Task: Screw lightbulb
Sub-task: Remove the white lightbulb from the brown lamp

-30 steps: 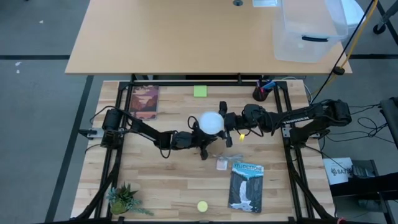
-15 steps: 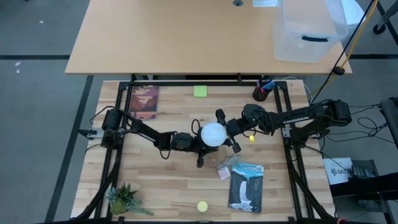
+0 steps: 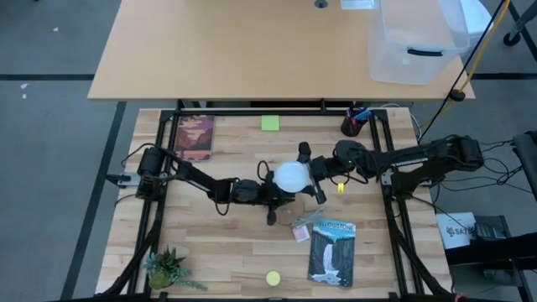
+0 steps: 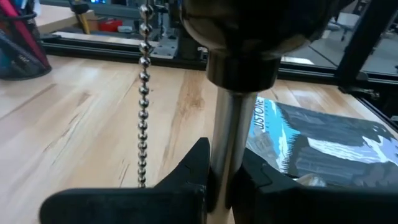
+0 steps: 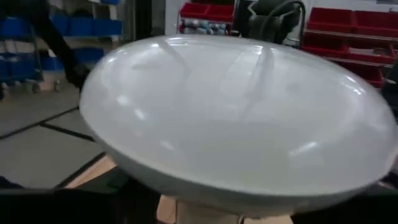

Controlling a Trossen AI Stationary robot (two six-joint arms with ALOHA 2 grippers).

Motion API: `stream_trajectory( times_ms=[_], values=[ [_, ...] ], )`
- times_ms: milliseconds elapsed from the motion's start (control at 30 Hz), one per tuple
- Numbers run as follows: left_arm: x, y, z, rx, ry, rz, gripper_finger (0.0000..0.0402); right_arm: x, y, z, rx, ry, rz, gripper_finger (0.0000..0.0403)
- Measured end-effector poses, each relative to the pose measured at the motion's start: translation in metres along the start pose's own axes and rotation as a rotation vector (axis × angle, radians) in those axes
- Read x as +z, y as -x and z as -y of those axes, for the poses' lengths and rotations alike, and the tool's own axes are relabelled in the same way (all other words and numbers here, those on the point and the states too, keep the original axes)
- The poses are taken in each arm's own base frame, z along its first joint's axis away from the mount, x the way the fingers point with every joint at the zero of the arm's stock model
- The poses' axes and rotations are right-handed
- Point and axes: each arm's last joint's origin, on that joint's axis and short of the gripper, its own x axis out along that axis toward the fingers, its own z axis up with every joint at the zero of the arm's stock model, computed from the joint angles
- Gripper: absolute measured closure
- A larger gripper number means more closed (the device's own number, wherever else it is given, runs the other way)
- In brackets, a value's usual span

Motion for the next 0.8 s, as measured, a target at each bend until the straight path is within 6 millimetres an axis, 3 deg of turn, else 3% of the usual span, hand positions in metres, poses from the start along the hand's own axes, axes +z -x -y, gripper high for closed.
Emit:
stream_trajectory(
  times_ms=[200,800],
  values=[
    [0.0,0.0,-0.002,0.045,-0.008,0.006,0.0371,0.004,0.005,-0.008,0.002,0.036,-0.033,0.0098],
    [0.001,0.0,-0.014,0.226,0.007,0.026,0.0371,0.011,0.004,-0.003,-0.142,0.05,-0.039,0.0096]
  ],
)
